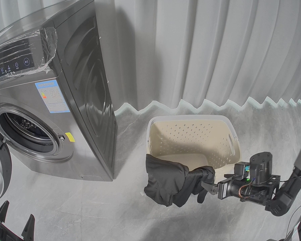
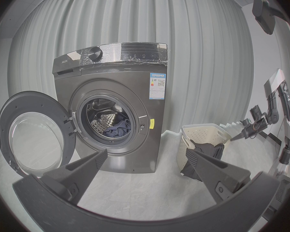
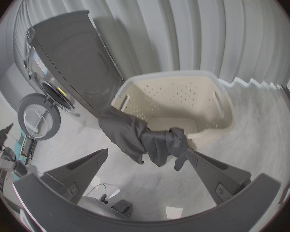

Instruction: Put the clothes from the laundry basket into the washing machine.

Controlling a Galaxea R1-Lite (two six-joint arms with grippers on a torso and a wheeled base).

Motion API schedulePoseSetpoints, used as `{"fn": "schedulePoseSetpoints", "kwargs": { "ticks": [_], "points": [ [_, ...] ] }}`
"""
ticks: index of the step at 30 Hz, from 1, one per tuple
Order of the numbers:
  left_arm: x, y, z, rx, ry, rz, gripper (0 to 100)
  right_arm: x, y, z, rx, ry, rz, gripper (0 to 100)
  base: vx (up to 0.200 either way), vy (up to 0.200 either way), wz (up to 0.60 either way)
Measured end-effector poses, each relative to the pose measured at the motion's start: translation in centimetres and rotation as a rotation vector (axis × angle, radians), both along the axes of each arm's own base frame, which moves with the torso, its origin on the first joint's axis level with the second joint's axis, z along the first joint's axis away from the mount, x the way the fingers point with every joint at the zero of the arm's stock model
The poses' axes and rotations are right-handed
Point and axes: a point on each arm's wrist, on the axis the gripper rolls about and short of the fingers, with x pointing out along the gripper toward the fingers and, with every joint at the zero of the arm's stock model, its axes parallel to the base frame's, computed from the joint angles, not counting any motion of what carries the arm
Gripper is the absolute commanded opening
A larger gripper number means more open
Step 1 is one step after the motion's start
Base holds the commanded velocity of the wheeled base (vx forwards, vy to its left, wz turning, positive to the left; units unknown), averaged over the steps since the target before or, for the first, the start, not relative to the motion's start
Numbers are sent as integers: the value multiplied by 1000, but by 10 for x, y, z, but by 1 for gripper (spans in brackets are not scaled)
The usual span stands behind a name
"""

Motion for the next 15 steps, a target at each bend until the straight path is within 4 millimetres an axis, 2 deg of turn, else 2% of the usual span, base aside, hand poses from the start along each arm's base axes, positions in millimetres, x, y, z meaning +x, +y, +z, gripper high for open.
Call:
{"fn": "schedulePoseSetpoints", "kwargs": {
  "ticks": [4, 8, 15],
  "points": [
    [0, 0, 0, -1, 0, 0, 100, 19, 3, -39, -45, 80, -19, 100, 0, 0, 0],
    [0, 0, 0, -1, 0, 0, 100, 40, 2, -69, -71, 132, -51, 100, 0, 0, 0],
    [0, 0, 0, -1, 0, 0, 100, 72, -2, -94, -72, 143, -103, 100, 0, 0, 0]
  ]
}}
